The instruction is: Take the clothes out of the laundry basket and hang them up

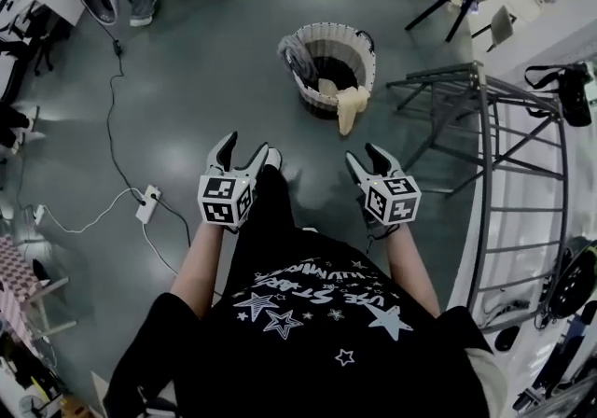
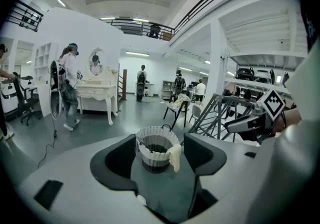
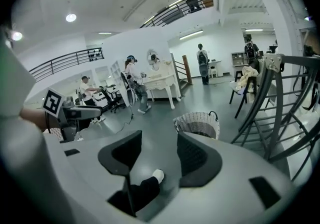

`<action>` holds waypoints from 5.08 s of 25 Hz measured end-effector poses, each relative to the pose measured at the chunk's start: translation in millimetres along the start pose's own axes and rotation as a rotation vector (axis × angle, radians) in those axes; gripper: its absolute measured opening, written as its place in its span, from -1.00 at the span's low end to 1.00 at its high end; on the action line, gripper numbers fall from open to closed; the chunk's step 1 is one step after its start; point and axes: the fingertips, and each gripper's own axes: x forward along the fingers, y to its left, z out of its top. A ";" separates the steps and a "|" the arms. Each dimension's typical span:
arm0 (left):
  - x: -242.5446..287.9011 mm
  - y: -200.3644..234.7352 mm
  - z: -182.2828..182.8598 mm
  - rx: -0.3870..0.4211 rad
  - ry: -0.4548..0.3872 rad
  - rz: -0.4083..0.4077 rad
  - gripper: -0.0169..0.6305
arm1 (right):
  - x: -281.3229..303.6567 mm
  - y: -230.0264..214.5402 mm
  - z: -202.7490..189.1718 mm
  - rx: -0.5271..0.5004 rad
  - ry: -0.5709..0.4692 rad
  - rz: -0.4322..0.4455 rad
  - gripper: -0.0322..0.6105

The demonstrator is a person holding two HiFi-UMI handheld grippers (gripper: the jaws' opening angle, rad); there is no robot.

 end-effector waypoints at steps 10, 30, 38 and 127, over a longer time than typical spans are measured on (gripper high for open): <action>122.5 99.2 40.1 0.004 0.049 -0.084 0.00 | 128.2 -32.6 91.1 0.066 0.009 -0.082 -0.22; 223.1 229.3 35.9 -0.079 0.196 -0.175 0.00 | 322.9 -2.8 165.0 -0.021 0.182 -0.023 -0.37; 271.5 232.1 29.6 -0.084 0.234 -0.133 0.00 | 391.3 -67.4 158.7 -0.108 0.271 0.034 -0.36; 408.5 277.4 -93.2 -0.171 0.348 -0.128 0.00 | 651.2 -72.0 122.2 -0.506 0.670 0.281 -0.81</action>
